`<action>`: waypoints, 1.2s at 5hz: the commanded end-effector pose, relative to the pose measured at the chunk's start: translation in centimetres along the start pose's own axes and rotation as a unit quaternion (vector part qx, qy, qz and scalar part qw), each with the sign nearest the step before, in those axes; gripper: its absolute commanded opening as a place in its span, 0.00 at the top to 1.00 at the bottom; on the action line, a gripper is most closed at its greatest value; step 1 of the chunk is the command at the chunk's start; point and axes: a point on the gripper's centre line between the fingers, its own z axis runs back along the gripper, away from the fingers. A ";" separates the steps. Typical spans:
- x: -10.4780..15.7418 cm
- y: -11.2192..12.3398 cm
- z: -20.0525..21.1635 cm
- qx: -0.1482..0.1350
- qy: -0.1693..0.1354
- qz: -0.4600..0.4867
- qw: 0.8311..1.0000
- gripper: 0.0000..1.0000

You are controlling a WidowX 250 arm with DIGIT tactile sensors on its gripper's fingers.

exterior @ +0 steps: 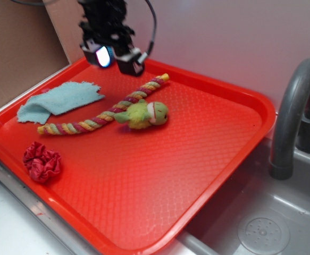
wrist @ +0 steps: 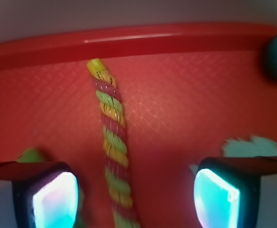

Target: Grab the multicolored rope.

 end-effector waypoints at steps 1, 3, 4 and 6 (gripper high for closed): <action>1.3 -1.4 -2.8 -0.009 -0.001 -0.021 1.000 0.00; 1.1 -3.3 -5.8 0.004 0.031 -0.063 0.998 0.00; 0.8 -3.1 -5.8 0.013 0.030 -0.053 0.998 1.00; 0.3 -1.8 -2.8 0.016 0.027 -0.068 0.997 1.00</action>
